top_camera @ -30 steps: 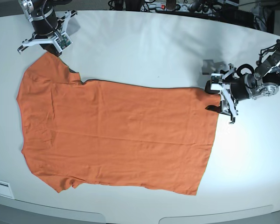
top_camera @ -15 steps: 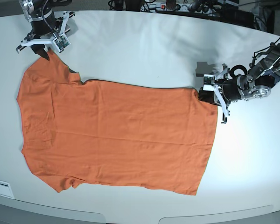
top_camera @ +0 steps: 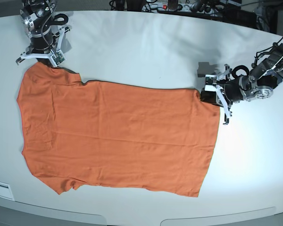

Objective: Fold the T-shirt properly
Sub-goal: 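Grasp the shoulder corners with both grippers and pull them toward the robot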

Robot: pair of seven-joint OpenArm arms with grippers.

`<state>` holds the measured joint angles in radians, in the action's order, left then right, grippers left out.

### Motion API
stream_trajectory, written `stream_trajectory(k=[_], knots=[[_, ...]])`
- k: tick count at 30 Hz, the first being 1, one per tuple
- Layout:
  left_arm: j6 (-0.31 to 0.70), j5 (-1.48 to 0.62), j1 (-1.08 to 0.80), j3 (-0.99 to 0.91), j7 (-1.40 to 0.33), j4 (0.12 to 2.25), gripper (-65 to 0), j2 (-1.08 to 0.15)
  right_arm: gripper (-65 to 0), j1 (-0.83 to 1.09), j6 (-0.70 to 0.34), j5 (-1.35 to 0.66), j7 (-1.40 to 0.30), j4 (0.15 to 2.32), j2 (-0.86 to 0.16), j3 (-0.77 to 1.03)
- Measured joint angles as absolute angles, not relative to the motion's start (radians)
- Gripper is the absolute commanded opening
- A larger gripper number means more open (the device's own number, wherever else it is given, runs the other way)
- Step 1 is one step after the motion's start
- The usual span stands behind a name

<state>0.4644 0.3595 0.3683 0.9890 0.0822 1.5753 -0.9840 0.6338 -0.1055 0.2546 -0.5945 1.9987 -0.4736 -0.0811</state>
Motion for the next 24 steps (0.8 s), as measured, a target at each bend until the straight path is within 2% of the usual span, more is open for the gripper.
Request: stream_trajectory(k=[4,8,11,16,24], knots=[[0.491,0.308,0.359,0.997,0.062,1.645,-65.0,-1.042,-65.0,0.638,-0.078,0.315,-0.659,2.032,-0.476,-0.081],[0.526,0.297,0.348,1.009,0.036,1.763,-65.0,-1.129,-65.0,0.675,-0.039,0.365,-0.688,2.123,-0.531,-0.083],[0.544,0.304,0.34,1.015,0.033,1.857,-65.0,-1.199,-65.0,0.742,-0.009,0.398,-0.728,2.197,-0.579,-0.082],[0.538,0.304,0.345,1.013,-0.011,1.974,-65.0,-1.263,-65.0,0.866,0.001,0.432,-0.746,2.273,-0.586,-0.083],[0.54,0.257,0.344,1.013,-0.014,2.091,-65.0,-1.319,-65.0,1.071,0.127,0.508,-0.806,2.279,-0.587,-0.083]])
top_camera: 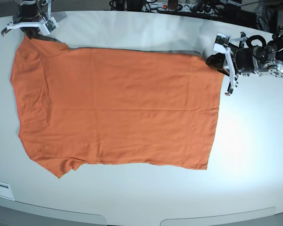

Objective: Fold the T-shirt properly
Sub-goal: 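Grasp the shoulder corners with both grippers and pull them toward the robot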

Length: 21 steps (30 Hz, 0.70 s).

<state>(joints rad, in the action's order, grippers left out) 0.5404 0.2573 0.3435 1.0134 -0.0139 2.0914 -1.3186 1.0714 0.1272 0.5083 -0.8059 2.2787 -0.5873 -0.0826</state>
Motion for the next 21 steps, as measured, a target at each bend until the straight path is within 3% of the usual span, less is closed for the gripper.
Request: stream_trajectory(k=[4,8,12,16,21], knots=[[0.564,0.253,0.344,1.013,-0.02,2.142,-65.0,-1.343,-65.0,1.155,0.167,0.527,-0.836,2.279,-0.587,-0.082],[0.653,0.197,0.343,1.013,-0.02,2.201,-65.0,-1.388,-65.0,1.201,0.169,0.543,-0.848,2.279,-0.587,-0.082],[0.654,0.191,0.304,1.013,-0.088,2.268,-65.0,-1.429,-65.0,1.209,0.17,0.621,-0.849,2.279,-0.587,-0.082],[0.569,0.188,0.257,1.013,-0.184,2.29,-65.0,-1.432,-65.0,1.19,0.181,0.727,-0.823,2.28,-0.59,-0.082],[0.495,0.281,0.247,1.013,-0.307,2.288,-65.0,-1.421,-65.0,1.106,0.149,0.704,-0.803,2.28,-0.627,-0.082]])
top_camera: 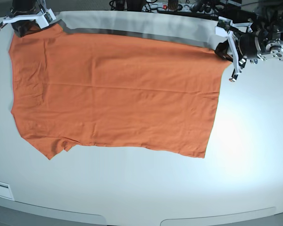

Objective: Fold the T-shirt properly
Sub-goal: 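Grasp the shoulder corners with both grippers and pull them toward the robot, then lower the shoulder edge and release it with both grippers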

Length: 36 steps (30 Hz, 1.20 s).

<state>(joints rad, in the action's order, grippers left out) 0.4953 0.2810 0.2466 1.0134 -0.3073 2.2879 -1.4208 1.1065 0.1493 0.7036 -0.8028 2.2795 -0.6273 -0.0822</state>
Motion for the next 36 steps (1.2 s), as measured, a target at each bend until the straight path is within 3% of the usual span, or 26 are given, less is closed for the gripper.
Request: stream_trajectory(k=[6,16,23,25,29,36], knots=[[0.411,0.34,0.247,1.013,-0.307,2.226,-65.0,-1.373,-65.0,0.973,0.095,0.544,-0.757,2.28,-0.718,-0.082],[0.297,0.42,0.25,1.012,-0.311,2.045,-65.0,-1.169,-65.0,0.783,0.025,0.426,-0.691,2.276,-0.72,-0.083],[0.213,0.456,0.273,1.013,-0.364,2.022,-65.0,-1.146,-65.0,0.764,0.023,0.416,-0.688,2.274,-0.72,-0.002],[0.194,0.453,0.297,1.011,-0.365,2.022,-65.0,-1.147,-65.0,0.761,0.024,0.333,-0.678,2.273,-0.72,0.051],[0.192,0.422,0.316,1.008,-0.351,2.022,-65.0,-1.146,-65.0,0.762,-0.051,0.197,-0.638,2.271,-0.719,0.112],[0.22,0.378,0.316,1.008,-0.341,2.022,-65.0,-1.131,-65.0,0.733,-0.089,0.15,-0.576,2.161,-0.718,0.117]])
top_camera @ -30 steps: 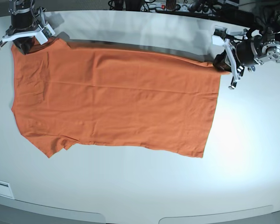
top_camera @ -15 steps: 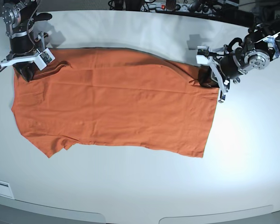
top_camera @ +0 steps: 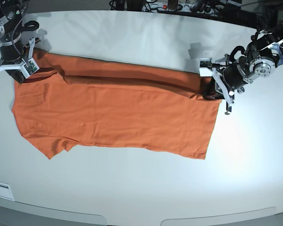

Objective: Fold the T-shirt properly
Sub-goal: 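Lower the shoulder edge and release it with both grippers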

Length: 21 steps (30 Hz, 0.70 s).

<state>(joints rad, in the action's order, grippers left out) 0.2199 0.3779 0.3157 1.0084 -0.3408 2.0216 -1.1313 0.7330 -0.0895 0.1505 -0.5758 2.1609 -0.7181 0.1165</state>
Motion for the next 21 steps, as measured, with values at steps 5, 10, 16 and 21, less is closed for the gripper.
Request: stream_trajectory(k=[5,10,16,21], knots=[[0.251,0.377,0.316,1.008,-0.324,2.021,-65.0,-1.114,-65.0,0.671,-0.102,0.135,-0.574,2.098,-0.714,0.116],[0.24,0.379,0.315,1.008,-0.314,1.982,-65.0,-1.056,-65.0,0.587,-0.152,-0.03,-0.554,2.046,-0.713,0.116],[-0.117,0.366,0.313,1.008,-0.341,1.868,-30.8,-1.002,-33.5,0.479,-0.049,-0.113,-0.667,1.994,-0.693,0.117],[-0.338,0.324,0.291,1.008,-0.331,1.865,-65.0,-0.978,-56.4,0.457,-0.025,-0.147,-0.713,2.002,-0.692,0.12]])
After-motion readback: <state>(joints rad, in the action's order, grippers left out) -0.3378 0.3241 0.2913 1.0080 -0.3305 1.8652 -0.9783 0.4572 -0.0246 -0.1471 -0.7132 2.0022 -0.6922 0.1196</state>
